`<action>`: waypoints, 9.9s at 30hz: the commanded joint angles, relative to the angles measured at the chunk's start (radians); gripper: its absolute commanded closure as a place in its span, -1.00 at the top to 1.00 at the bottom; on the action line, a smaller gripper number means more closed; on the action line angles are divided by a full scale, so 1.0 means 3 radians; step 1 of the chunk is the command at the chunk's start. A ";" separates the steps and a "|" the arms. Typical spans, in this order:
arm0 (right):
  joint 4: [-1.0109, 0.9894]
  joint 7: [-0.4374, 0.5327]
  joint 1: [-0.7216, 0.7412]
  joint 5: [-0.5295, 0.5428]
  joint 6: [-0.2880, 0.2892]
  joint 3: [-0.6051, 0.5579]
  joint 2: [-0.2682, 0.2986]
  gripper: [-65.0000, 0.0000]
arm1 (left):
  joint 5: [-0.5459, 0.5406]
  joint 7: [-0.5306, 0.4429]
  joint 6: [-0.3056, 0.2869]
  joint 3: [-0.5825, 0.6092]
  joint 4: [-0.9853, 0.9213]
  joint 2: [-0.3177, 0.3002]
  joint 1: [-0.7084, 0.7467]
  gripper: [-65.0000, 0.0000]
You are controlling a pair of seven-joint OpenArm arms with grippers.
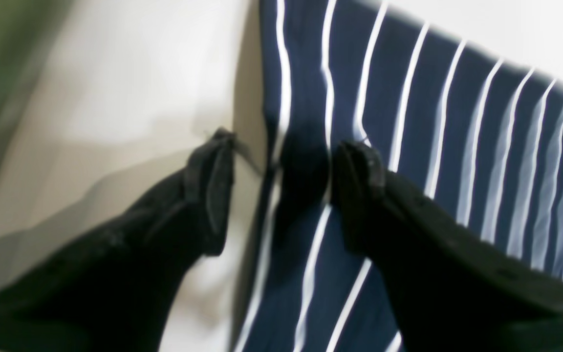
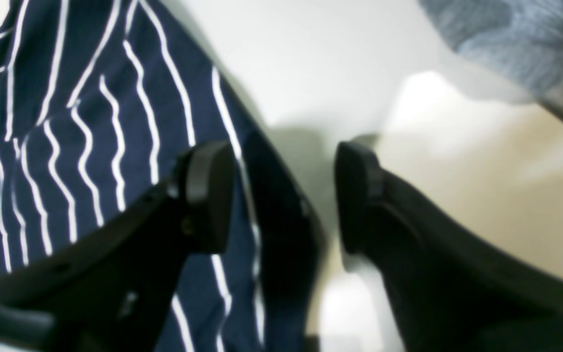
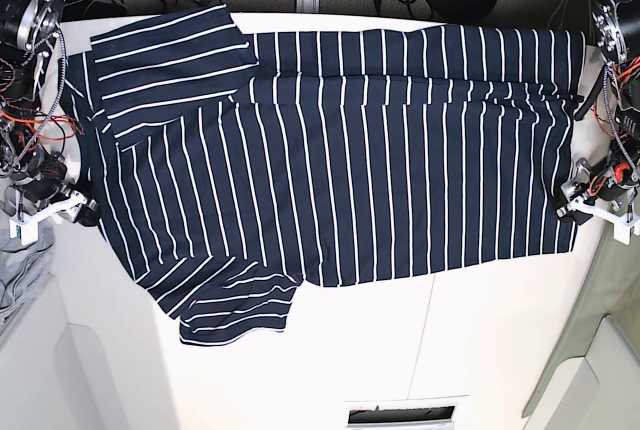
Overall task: Layout the t-shirt on the table in an organized manner, then fold the t-shirt properly
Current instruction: 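Grasp the shirt hem with both grippers and lift it, then fold the hem over toward the collar with both grippers, then regrasp the folded shirt ends with both grippers and straighten the strip, then lift the shirt end with the left gripper and fold it toward the right gripper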
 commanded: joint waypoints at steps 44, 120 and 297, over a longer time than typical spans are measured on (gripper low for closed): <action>0.1359 -0.0362 -0.0941 0.0486 0.0146 0.0013 0.0317 -0.47 | -0.2078 0.1942 -0.0818 -0.0008 0.1439 -0.0411 0.1044 -1.00; 0.3319 -0.0777 -0.1905 0.0916 0.0086 0.0248 -0.0086 0.17 | -0.3098 0.3151 -0.0818 -0.0008 0.2363 -0.0645 0.1690 -0.47; 0.2358 -0.1437 -0.1864 0.1442 0.0175 0.0006 -0.0066 -0.54 | -0.0802 0.1667 -0.0818 0.1380 0.3975 0.1049 0.2035 0.11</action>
